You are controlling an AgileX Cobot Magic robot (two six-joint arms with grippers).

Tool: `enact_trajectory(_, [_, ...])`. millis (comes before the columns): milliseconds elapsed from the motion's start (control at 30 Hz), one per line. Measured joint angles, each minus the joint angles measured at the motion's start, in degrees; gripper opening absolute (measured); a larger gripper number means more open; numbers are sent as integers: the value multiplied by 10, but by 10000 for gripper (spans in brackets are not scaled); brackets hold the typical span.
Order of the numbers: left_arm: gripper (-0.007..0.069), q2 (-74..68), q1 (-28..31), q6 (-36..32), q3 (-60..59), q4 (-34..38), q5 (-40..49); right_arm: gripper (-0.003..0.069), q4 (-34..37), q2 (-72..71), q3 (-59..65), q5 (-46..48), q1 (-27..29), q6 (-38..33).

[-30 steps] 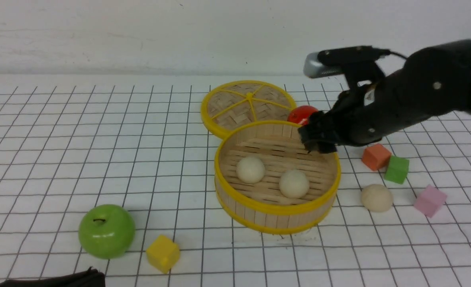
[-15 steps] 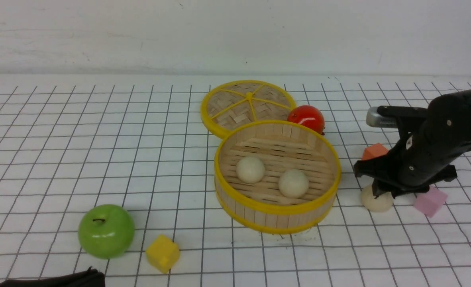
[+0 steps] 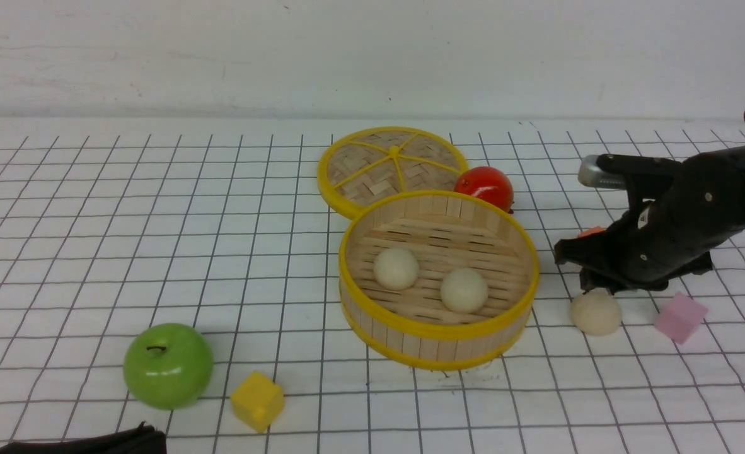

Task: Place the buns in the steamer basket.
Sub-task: Use the right arm to grab a steamed stuffed bun

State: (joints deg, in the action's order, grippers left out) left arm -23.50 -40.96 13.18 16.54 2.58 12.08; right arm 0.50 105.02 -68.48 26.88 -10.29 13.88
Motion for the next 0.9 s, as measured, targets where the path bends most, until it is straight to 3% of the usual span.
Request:
enact_trajectory(433, [20,0,0,0,0,0,0,258,-5,26,0,5,0,-1])
enact_trajectory(567, [20,0,0,0,-1,0,0,183,-5,26,0,9,0,-1])
enact_trajectory(700, [20,0,0,0,0,0,0,24,-11,18,0,15,0,-14])
enact_trajectory(900, [20,0,0,0,0,0,0,3,-10,-41,-6,39,-3,-25])
